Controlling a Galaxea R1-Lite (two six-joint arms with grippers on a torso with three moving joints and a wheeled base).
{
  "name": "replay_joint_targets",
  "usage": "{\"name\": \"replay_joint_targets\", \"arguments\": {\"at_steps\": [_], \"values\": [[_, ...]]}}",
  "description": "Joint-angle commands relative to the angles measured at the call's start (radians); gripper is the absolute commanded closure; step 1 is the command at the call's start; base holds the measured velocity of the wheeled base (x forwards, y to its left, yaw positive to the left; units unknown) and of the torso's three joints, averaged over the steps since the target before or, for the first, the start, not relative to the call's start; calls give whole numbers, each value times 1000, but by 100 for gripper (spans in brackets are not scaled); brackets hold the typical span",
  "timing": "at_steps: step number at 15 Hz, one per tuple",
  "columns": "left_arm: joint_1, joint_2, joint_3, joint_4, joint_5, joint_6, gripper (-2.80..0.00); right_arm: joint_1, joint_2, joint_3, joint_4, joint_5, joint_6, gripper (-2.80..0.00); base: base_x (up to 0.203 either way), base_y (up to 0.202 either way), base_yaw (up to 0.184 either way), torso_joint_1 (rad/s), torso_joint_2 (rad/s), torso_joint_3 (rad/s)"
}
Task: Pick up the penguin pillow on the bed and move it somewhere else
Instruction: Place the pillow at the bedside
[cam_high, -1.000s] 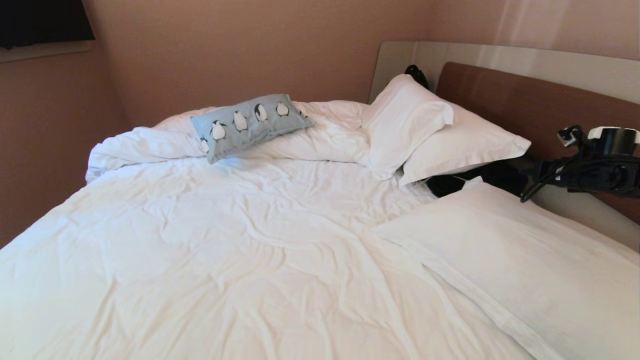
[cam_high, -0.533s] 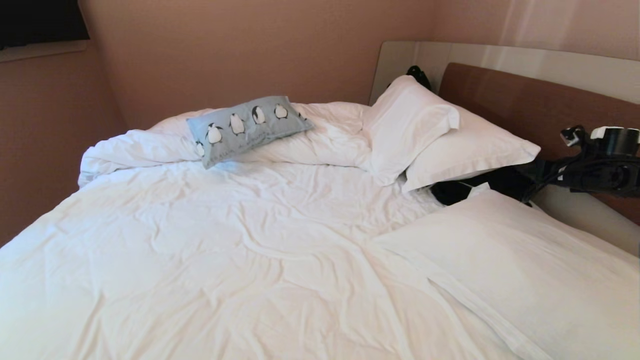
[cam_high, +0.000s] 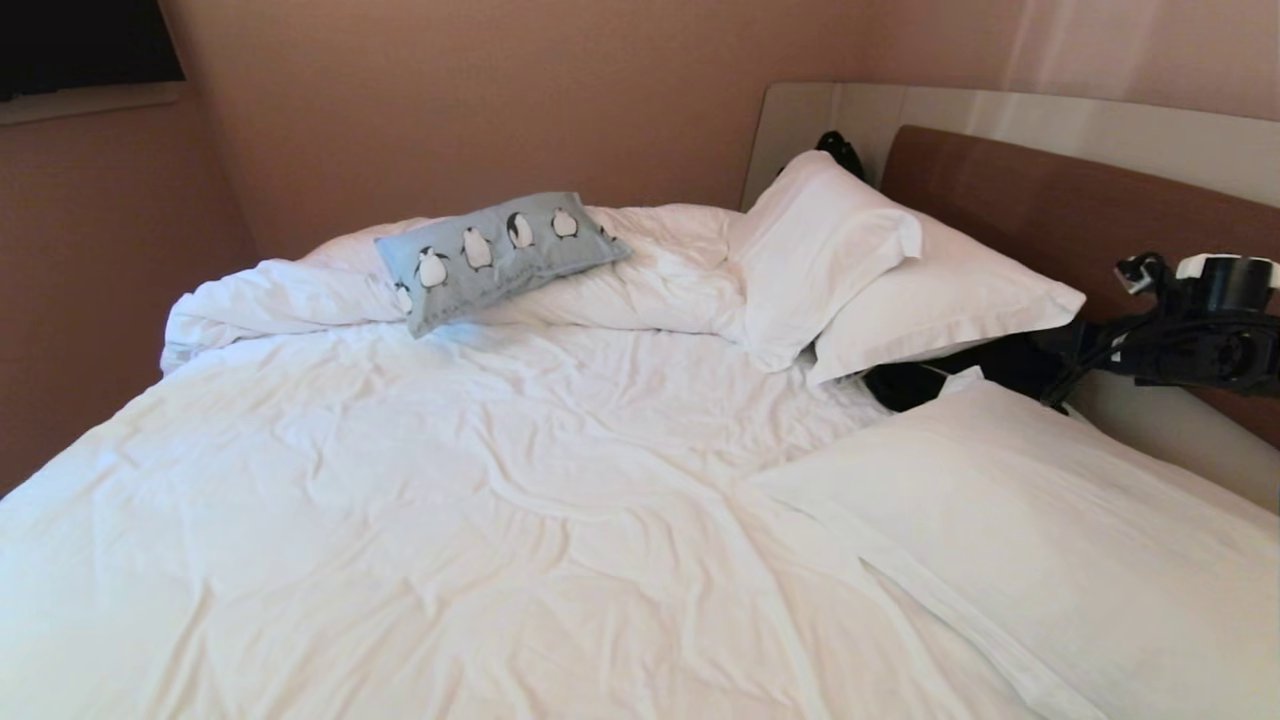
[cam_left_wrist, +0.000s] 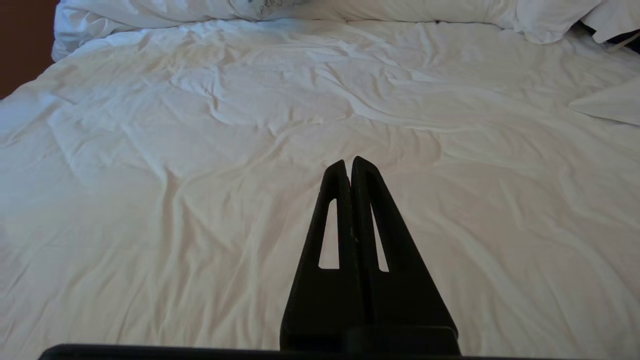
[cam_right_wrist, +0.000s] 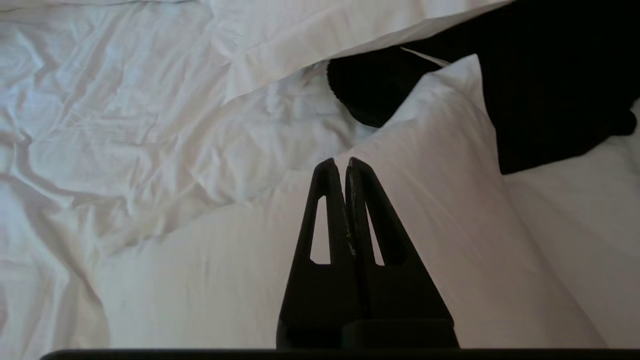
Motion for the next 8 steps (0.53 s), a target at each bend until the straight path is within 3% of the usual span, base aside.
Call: {"name": "replay_joint_targets", "arguments": {"at_steps": [1,3,8], "values": [[0,1,0,1,0,0,0,-2,0,0,0,3,0,0,0,0,0,0,0,0],[0,0,0,1,0,0,0,-4,-2,0,-1,3,0,0,1,-45,4,0,0,1],[0,0,0,1,0,0,0,-4,0,0,-2,3,0,0,0,-146,-2,2,1,3]]}}
